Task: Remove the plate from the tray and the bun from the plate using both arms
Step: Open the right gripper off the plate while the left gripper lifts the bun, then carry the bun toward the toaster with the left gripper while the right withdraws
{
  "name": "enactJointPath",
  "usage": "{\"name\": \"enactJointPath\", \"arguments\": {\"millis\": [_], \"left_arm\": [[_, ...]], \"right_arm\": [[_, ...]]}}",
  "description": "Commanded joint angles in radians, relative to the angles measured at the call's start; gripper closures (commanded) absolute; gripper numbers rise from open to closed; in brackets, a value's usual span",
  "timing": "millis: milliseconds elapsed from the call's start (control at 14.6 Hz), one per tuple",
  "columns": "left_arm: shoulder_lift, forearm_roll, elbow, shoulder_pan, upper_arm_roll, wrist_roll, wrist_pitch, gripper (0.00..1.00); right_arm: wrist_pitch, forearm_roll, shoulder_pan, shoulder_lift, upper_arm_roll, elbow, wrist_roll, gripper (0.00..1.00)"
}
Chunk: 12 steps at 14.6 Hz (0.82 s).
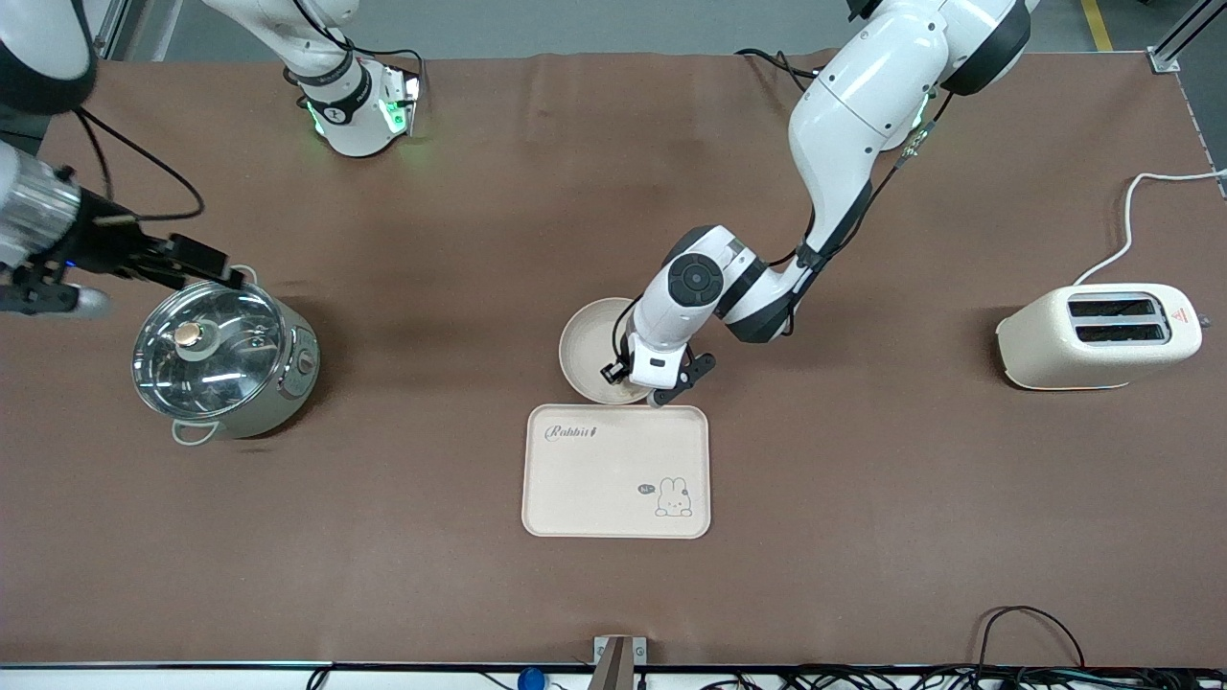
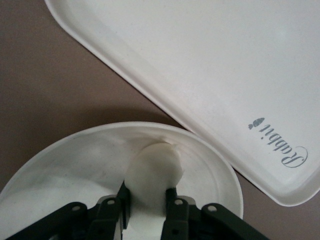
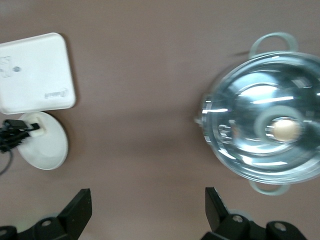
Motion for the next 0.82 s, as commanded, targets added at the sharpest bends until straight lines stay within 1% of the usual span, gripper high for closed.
{"name": "enactJointPath", "arguments": {"millis": [0, 68, 137, 205, 274, 342, 411, 547, 616, 684, 753], "left_arm": [[-0.023, 0.023, 0.006, -0.007, 0.009, -0.025, -0.043, 0.95], [-0.052, 0.026, 0.011, -0.001, 0.009, -0.025, -0.098, 0.95], [-0.107, 0.035, 0.01, 0.015, 0.009, -0.019, -0.164, 0.95], [-0.158, 0.04, 0.01, 0.033, 0.009, -0.01, -0.227, 0.95], [-0.206, 0.043, 0.01, 0.076, 0.01, 0.036, -0.285, 0.95], [-0.241, 0.043, 0.007, 0.128, 0.007, 0.123, -0.328, 0.95], [-0.256, 0.043, 0.007, 0.185, 0.007, 0.209, -0.359, 0.95], [-0.255, 0.043, 0.003, 0.287, 0.007, 0.37, -0.373, 0.94], [-0.24, 0.042, 0.006, 0.344, 0.009, 0.437, -0.373, 0.94], [-0.209, 0.046, 0.007, 0.407, 0.009, 0.494, -0.371, 0.94], [-0.188, 0.057, 0.007, 0.449, 0.009, 0.553, -0.37, 0.94]], "right_arm": [[-0.081, -0.098, -0.034, 0.004, 0.015, 0.096, -0.003, 0.0], [-0.087, -0.137, -0.034, 0.002, 0.017, 0.122, -0.003, 0.0], [-0.092, -0.186, -0.031, 0.002, 0.024, 0.149, -0.003, 0.0], [-0.098, -0.202, -0.031, 0.004, 0.024, 0.163, -0.004, 0.0], [-0.1, -0.205, -0.03, 0.005, 0.026, 0.173, -0.013, 0.0], [-0.101, -0.205, -0.027, 0.005, 0.029, 0.18, -0.027, 0.0], [-0.106, -0.207, -0.023, 0.004, 0.032, 0.183, -0.03, 0.0], [-0.117, -0.211, 0.002, 0.002, 0.02, 0.19, -0.03, 0.0], [-0.13, -0.222, 0.048, -0.006, -0.007, 0.19, -0.029, 0.0], [-0.141, -0.236, 0.09, -0.015, -0.059, 0.193, -0.03, 0.0], [-0.146, -0.237, 0.113, -0.019, -0.087, 0.193, -0.032, 0.0]]}}
